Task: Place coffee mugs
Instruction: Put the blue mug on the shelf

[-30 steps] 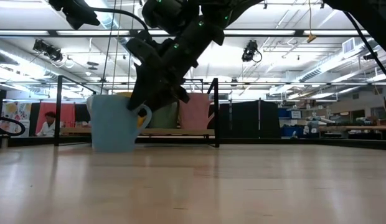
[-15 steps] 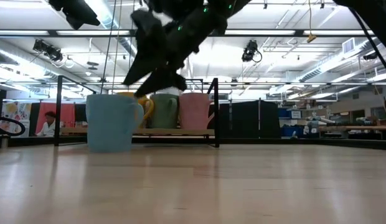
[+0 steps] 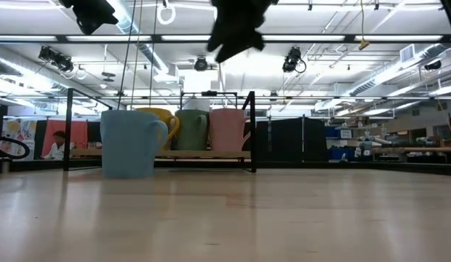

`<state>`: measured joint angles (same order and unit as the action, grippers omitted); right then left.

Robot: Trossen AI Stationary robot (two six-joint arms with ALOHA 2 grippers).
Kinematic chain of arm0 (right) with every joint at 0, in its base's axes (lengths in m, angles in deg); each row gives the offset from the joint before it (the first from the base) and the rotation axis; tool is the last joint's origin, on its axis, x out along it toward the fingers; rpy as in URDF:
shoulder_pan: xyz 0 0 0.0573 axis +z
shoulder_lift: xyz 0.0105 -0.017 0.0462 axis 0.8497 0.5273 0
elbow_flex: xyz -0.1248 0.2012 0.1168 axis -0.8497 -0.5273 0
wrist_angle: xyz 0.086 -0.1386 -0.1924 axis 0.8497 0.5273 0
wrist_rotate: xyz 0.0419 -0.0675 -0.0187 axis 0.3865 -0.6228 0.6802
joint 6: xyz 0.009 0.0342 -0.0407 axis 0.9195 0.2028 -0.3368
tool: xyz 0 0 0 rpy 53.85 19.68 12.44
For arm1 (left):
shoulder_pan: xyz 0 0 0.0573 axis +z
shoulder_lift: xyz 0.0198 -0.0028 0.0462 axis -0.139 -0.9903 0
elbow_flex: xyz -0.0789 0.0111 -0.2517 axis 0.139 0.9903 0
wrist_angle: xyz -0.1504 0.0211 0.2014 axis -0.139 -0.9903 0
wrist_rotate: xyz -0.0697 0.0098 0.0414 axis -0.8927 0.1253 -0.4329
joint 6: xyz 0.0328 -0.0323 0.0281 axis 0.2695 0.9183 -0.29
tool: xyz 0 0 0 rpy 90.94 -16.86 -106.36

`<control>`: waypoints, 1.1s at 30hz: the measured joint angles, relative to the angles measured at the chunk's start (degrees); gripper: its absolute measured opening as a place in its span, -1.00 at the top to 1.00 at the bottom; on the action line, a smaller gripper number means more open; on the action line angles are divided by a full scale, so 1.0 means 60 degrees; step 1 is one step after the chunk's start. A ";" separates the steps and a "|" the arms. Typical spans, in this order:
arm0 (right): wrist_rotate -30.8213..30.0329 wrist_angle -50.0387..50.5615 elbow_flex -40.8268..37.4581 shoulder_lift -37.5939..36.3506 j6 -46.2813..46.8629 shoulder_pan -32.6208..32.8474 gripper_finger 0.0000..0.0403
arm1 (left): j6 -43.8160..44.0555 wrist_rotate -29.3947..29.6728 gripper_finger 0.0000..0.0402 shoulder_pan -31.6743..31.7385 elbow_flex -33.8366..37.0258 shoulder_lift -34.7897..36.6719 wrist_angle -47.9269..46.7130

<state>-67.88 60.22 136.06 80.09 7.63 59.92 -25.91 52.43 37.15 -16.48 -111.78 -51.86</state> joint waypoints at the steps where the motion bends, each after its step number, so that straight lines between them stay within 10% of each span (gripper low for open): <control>1: -0.0460 0.0302 0.0000 -0.0158 0.0033 0.0078 0.04 | 0.0083 -0.0088 0.39 -0.0099 0.0000 -0.0005 -0.0001; 7: -0.2480 0.0983 -0.0962 -0.0960 0.0542 0.0351 0.04 | 0.0396 0.0063 0.39 -0.1235 -0.0004 -0.0396 0.0228; 33: -0.1877 -0.0245 -0.6163 -0.3091 0.2292 0.0660 0.04 | 0.1523 0.2998 0.39 -0.5298 -0.0004 -0.4336 0.1512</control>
<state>-79.14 58.74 99.08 61.54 21.39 63.88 -16.78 70.42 5.36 -16.50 -137.80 -42.79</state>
